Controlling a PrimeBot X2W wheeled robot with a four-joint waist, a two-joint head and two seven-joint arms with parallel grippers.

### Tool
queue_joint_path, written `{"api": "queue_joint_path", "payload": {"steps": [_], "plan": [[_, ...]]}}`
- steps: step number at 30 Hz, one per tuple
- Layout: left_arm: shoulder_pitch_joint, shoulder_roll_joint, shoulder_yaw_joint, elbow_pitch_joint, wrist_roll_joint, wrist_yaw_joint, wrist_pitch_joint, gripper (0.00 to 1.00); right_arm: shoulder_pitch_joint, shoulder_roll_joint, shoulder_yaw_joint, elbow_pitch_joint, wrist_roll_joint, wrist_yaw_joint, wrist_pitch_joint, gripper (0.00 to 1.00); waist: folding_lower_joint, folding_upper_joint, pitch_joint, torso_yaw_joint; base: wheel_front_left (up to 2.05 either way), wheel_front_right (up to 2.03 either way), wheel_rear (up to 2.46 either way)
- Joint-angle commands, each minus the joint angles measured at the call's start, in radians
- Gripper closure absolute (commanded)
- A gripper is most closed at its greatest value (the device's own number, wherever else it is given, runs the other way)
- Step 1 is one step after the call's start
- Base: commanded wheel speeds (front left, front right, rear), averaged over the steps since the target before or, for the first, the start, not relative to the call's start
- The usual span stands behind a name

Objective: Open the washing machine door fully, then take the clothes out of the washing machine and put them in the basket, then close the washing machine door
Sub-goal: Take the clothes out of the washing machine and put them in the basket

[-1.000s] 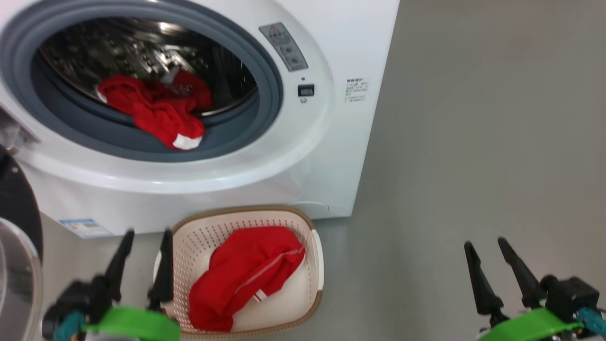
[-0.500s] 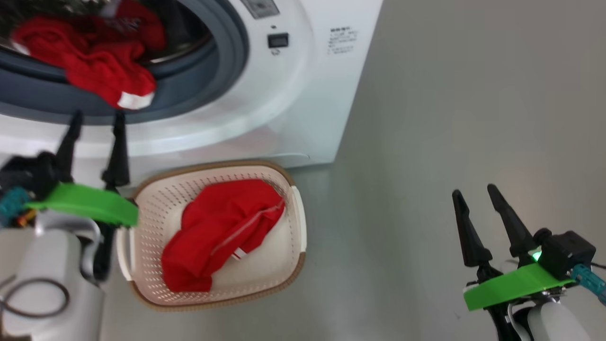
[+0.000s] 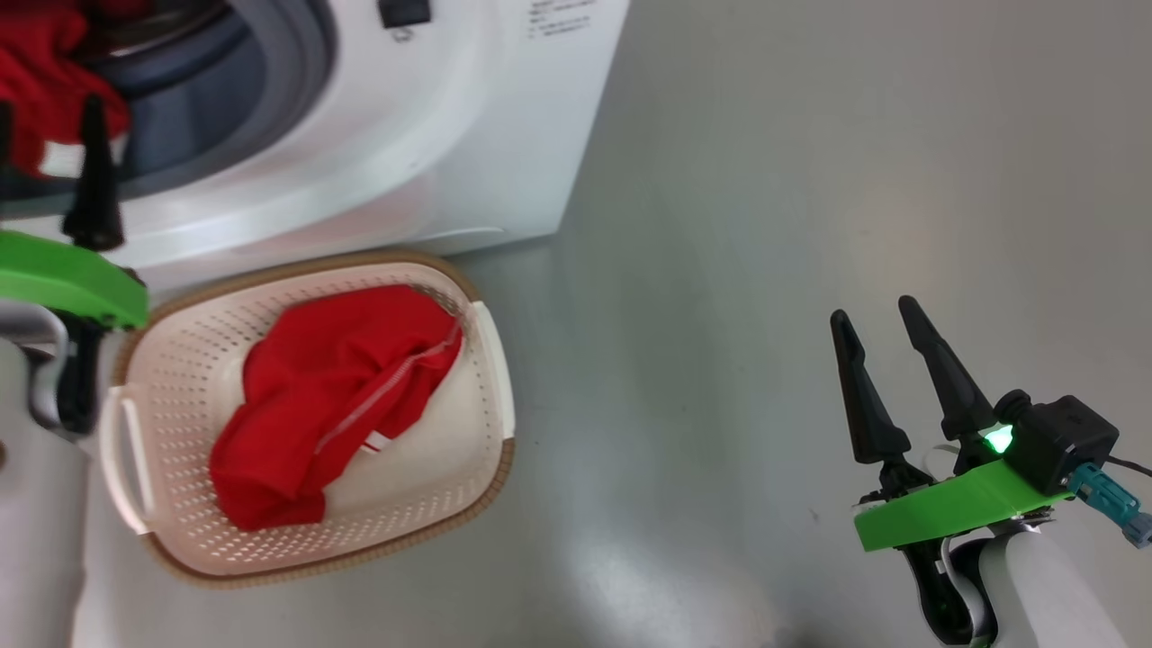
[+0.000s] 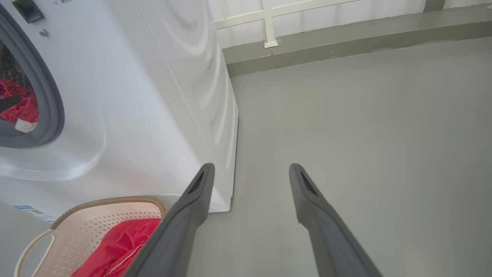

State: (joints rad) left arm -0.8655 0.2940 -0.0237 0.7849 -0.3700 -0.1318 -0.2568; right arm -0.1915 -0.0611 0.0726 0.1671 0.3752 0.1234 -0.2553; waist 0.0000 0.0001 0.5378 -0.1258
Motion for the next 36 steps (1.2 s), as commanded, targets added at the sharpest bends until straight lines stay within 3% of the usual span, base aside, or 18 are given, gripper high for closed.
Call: {"api": "queue_joint_path", "payload": {"steps": [1,17,24,25,27,36], "plan": [[-0.028,0.063,0.030,0.004,-0.009,0.001,-0.005,0.00,-0.006,-0.003,0.020,-0.027,-0.010,0.007,-0.006,0.00,0.0000,-0.0001,0.051,-0.046,0.00,0.00,0.00],[-0.124,0.131,0.091,0.129,0.031,0.001,-0.005,0.00,-0.017,0.005,0.045,-0.031,-0.012,0.007,-0.006,0.00,0.0000,-0.0001,0.086,-0.095,0.00,0.00,0.00],[-0.143,0.134,0.107,0.130,0.046,0.001,-0.005,0.00,-0.016,0.005,0.046,-0.034,-0.013,0.007,-0.006,0.00,0.0000,-0.0001,0.098,-0.106,0.00,0.00,0.00],[-0.141,0.133,0.110,0.130,0.050,0.001,-0.005,0.52,-0.014,0.006,0.045,-0.035,-0.014,0.007,-0.006,0.00,0.0000,-0.0001,0.097,-0.107,0.00,0.00,0.00],[-0.137,0.130,0.117,0.128,0.056,0.001,-0.005,0.98,-0.011,0.006,0.043,-0.036,-0.015,0.007,-0.006,0.00,0.0000,-0.0001,0.097,-0.109,0.00,0.00,0.00],[-0.108,0.103,0.155,0.073,0.078,0.001,-0.005,1.00,-0.015,0.006,0.030,-0.037,-0.019,0.007,-0.006,0.00,0.0000,-0.0001,0.084,-0.098,0.00,0.00,0.00]]}}
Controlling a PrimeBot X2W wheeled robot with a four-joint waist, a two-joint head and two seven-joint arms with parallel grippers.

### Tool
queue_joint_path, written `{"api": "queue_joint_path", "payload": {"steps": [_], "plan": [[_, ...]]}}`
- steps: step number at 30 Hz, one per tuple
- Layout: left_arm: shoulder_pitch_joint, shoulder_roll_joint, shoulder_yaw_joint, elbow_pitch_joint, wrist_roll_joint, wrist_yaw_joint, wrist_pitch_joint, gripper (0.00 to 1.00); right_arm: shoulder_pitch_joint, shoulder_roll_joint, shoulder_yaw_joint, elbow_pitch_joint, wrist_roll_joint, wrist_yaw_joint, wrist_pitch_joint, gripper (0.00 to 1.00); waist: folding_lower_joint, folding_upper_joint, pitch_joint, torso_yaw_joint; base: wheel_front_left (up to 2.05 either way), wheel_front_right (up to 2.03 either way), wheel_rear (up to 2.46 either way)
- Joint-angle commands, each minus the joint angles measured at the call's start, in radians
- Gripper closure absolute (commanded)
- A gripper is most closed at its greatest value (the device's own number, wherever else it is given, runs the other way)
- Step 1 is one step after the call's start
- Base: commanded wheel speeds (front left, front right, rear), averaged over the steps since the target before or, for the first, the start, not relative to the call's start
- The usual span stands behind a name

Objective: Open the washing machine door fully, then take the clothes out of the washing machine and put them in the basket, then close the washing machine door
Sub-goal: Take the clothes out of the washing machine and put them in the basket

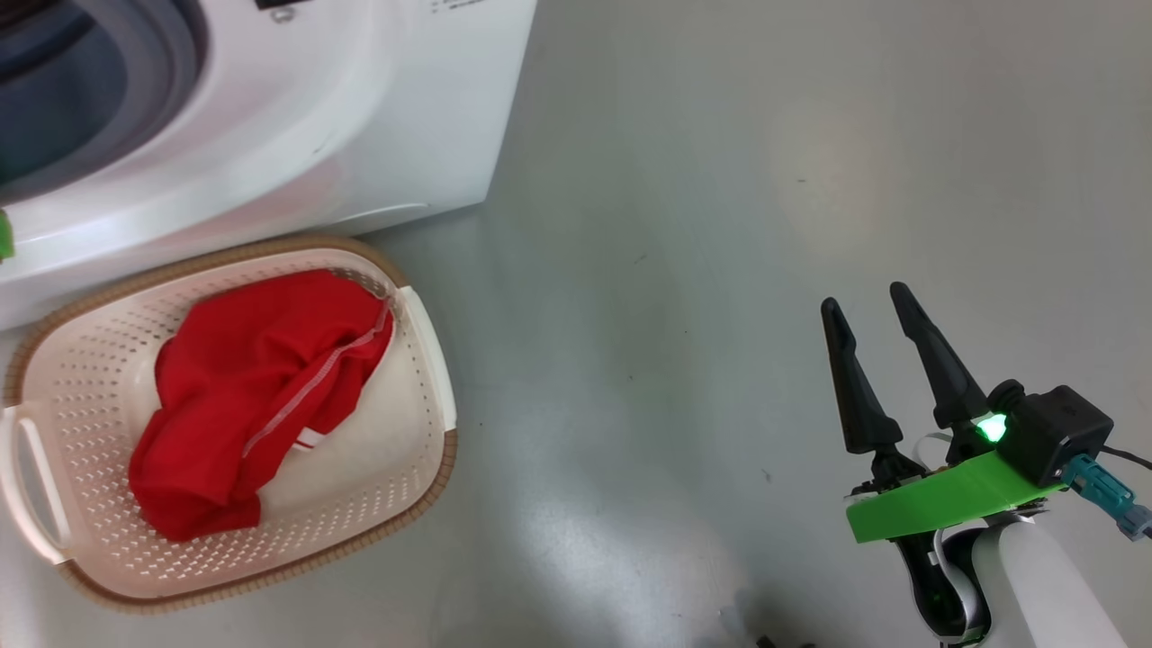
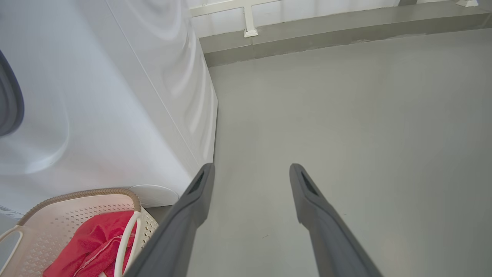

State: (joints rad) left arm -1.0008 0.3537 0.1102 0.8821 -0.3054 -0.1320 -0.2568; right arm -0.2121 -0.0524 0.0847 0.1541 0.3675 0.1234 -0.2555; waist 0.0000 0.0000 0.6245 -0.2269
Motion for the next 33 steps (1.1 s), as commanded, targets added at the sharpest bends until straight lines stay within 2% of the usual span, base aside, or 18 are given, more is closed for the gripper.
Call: {"api": "queue_joint_path", "payload": {"steps": [1,22,33], "plan": [[0.033,0.037,0.028,-0.036,0.013,0.001,-0.005,1.00,0.006,-0.003,0.015,-0.023,-0.012,0.007,-0.006,0.00,0.0000,0.0000,-0.008,0.008,0.00,0.00,0.00],[0.268,-0.091,0.101,-0.434,0.031,0.001,-0.005,1.00,0.018,-0.021,0.015,0.010,-0.003,0.007,-0.006,0.00,0.0000,0.0000,-0.154,0.086,0.00,0.00,0.00],[0.403,-0.162,0.074,-0.662,0.041,0.001,-0.005,1.00,0.040,-0.027,-0.009,0.017,-0.001,0.007,-0.006,0.00,0.0000,0.0000,-0.210,0.138,0.00,0.00,0.00]]}}
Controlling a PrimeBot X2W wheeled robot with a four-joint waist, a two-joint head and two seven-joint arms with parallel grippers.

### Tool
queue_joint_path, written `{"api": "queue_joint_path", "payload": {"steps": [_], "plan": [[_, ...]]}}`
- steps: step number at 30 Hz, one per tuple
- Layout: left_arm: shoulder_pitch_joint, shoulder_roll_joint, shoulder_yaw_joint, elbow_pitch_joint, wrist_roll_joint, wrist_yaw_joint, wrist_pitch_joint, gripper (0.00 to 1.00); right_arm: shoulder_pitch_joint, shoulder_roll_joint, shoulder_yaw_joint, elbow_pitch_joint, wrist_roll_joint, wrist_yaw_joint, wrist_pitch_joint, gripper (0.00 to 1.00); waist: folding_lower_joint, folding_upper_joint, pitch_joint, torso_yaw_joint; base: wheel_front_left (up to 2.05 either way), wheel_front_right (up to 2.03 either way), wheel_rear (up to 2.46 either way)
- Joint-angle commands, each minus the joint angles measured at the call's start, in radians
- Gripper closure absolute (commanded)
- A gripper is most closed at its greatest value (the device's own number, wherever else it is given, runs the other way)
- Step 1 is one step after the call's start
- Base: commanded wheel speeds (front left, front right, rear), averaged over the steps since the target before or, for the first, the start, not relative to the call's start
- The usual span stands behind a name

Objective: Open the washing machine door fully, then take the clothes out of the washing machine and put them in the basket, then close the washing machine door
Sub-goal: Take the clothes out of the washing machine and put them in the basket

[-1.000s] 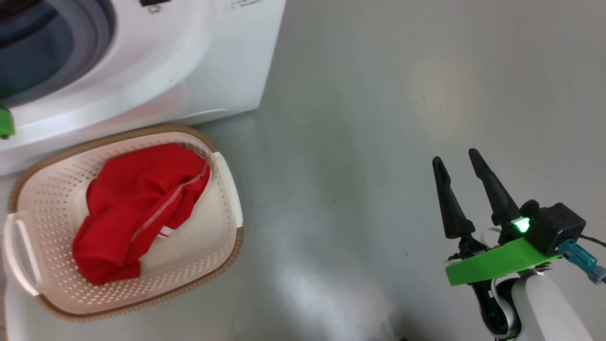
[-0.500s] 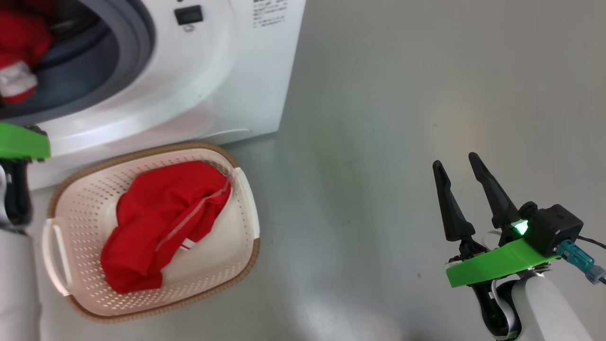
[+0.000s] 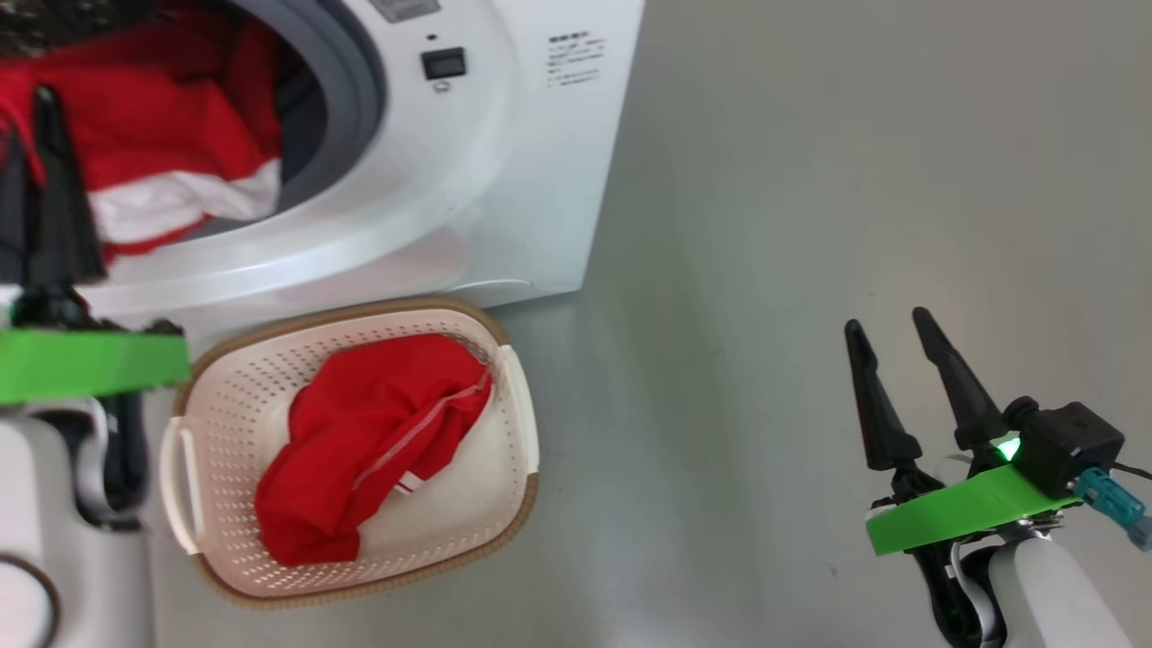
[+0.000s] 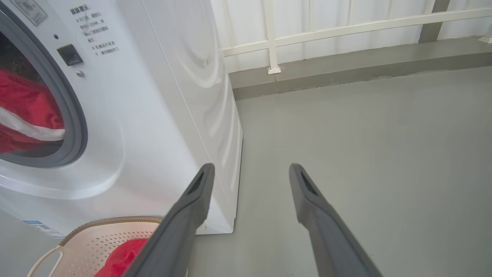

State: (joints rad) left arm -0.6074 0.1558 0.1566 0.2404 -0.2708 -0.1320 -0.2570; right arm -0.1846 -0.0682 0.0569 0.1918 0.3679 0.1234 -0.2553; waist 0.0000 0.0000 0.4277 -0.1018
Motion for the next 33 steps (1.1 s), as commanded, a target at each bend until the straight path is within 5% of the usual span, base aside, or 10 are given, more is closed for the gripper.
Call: {"api": "queue_joint_path", "payload": {"steps": [1,22,33], "plan": [[0.023,0.028,0.023,-0.037,0.008,0.001,-0.005,1.00,0.015,-0.011,0.015,-0.021,-0.002,0.007,-0.006,0.00,0.0000,0.0000,-0.018,0.019,0.00,0.00,0.00],[0.335,-0.096,0.070,-0.407,0.020,0.001,-0.005,1.00,0.056,-0.021,-0.004,-0.022,0.001,0.007,-0.006,0.00,0.0000,0.0000,-0.078,0.075,0.00,0.00,0.00],[0.373,-0.105,0.051,-0.255,0.023,0.001,-0.005,1.00,0.053,-0.019,0.012,-0.021,0.003,0.007,-0.006,0.00,0.0000,0.0000,-0.063,0.057,0.00,0.00,0.00]]}}
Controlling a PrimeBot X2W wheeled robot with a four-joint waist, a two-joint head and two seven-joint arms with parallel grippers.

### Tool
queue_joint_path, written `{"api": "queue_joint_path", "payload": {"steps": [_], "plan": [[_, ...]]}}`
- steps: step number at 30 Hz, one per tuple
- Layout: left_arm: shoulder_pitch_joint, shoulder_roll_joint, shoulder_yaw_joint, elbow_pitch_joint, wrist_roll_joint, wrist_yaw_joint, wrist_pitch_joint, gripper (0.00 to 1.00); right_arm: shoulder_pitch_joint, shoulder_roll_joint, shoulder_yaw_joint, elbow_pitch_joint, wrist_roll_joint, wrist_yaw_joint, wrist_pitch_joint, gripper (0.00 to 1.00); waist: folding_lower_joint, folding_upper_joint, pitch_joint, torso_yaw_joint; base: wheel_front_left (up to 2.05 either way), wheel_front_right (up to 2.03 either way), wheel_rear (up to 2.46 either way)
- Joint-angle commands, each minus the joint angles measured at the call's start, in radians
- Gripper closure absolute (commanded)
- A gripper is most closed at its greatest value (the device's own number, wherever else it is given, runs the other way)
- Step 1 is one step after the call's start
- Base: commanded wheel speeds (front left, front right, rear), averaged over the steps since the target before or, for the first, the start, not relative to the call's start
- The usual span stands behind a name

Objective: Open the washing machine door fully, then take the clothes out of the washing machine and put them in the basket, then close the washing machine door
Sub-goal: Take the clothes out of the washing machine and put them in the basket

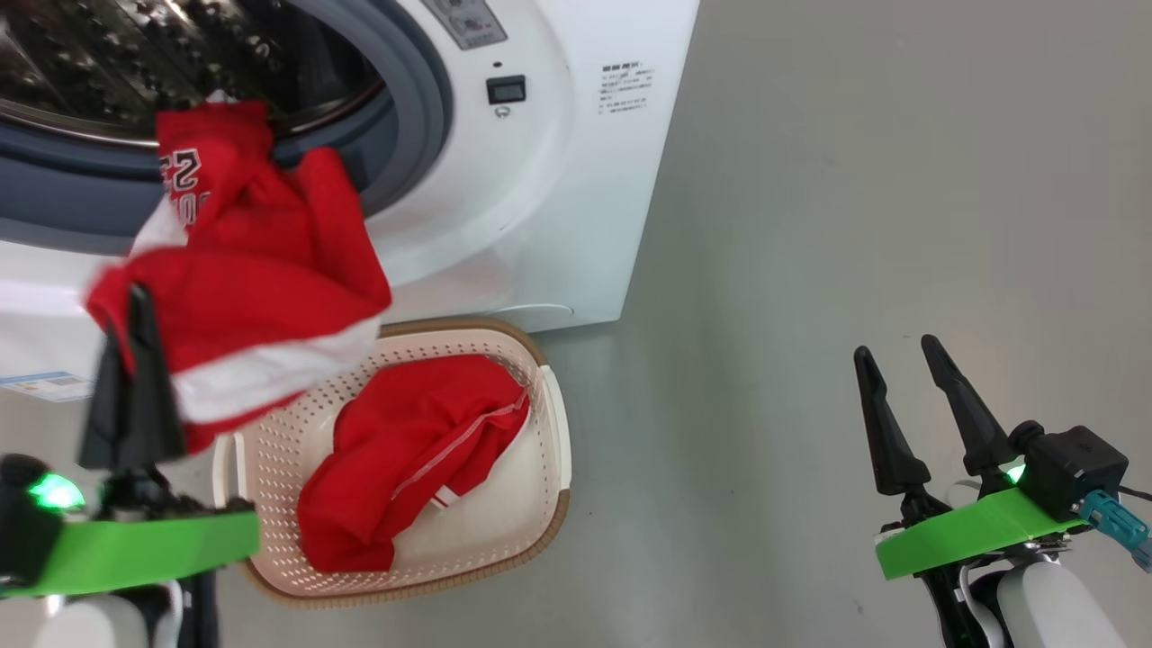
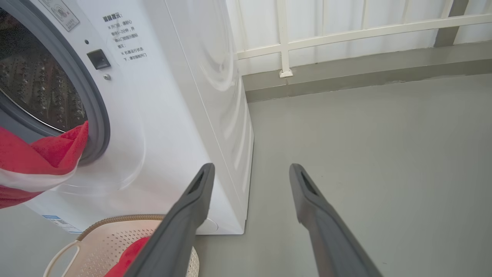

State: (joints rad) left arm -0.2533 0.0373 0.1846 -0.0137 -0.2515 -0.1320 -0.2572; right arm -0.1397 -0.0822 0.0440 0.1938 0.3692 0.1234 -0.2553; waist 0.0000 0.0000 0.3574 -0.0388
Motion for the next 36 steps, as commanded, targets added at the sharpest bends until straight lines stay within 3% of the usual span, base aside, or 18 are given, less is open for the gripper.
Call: {"api": "queue_joint_path", "payload": {"steps": [1,11,20,27,30,32,33,35,36], "plan": [[0.017,0.014,0.023,0.027,-0.006,0.001,-0.005,1.00,0.008,-0.003,0.026,-0.025,0.002,0.007,-0.006,0.00,0.0000,0.0000,0.014,-0.007,0.00,0.00,0.00],[-0.053,0.014,-0.033,0.291,-0.043,0.001,-0.005,1.00,-0.010,0.005,0.022,-0.037,-0.002,0.007,-0.006,0.00,0.0000,0.0000,0.096,-0.014,0.00,0.00,0.00],[-0.212,0.058,-0.089,0.575,-0.070,0.001,-0.005,1.00,-0.059,0.013,0.021,-0.059,-0.013,0.007,-0.006,0.00,0.0000,0.0000,0.208,-0.026,0.00,0.00,0.00],[-0.316,0.081,-0.139,0.710,-0.089,0.001,-0.005,1.00,-0.079,0.017,0.018,-0.070,-0.022,0.007,-0.006,0.00,0.0000,0.0000,0.271,-0.038,0.00,0.00,0.00],[-0.356,0.093,-0.159,0.763,-0.102,0.001,-0.005,0.78,-0.088,0.016,0.018,-0.073,-0.025,0.007,-0.006,0.00,0.0000,0.0000,0.291,-0.041,0.00,0.00,0.00],[-0.379,0.099,-0.166,0.786,-0.110,0.001,-0.005,0.53,-0.092,0.016,0.019,-0.075,-0.026,0.007,-0.006,0.00,0.0000,0.0000,0.300,-0.042,0.00,0.00,0.00],[-0.388,0.102,-0.168,0.793,-0.113,0.001,-0.005,0.31,-0.094,0.016,0.018,-0.076,-0.027,0.007,-0.006,0.00,0.0000,0.0000,0.303,-0.042,0.00,0.00,0.00],[-0.401,0.105,-0.169,0.804,-0.118,0.001,-0.005,0.07,-0.098,0.016,0.018,-0.077,-0.028,0.007,-0.006,0.00,0.0000,0.0000,0.308,-0.042,0.00,0.00,0.00],[-0.405,0.105,-0.169,0.808,-0.120,0.001,-0.005,0.00,-0.099,0.016,0.017,-0.077,-0.029,0.007,-0.006,0.00,0.0000,0.0000,0.309,-0.042,0.00,0.00,0.00]]}}
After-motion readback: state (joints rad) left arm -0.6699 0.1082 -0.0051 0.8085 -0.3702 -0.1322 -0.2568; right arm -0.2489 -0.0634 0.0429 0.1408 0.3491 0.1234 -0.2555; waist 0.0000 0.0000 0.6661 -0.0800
